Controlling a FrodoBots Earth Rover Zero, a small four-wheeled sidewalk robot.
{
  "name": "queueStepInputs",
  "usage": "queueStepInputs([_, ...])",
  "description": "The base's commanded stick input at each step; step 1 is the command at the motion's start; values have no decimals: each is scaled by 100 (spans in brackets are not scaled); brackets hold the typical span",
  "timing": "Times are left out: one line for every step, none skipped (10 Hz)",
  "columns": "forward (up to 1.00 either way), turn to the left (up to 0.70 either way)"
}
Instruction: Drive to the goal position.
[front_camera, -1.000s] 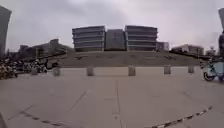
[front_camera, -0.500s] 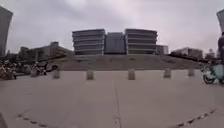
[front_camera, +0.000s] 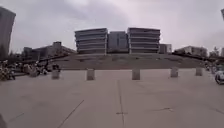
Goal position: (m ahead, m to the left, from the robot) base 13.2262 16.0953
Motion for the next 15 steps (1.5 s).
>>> queueStepInputs([70,10])
queueStepInputs([70,2])
queueStepInputs([70,2])
queueStepInputs([70,2])
queueStepInputs([70,2])
queueStepInputs([70,2])
queueStepInputs([70,2])
queueStepInputs([70,2])
queueStepInputs([70,2])
queueStepInputs([70,2])
queueStepInputs([70,2])
queueStepInputs([70,2])
queueStepInputs([70,2])
queueStepInputs([70,2])
queueStepInputs([70,2])
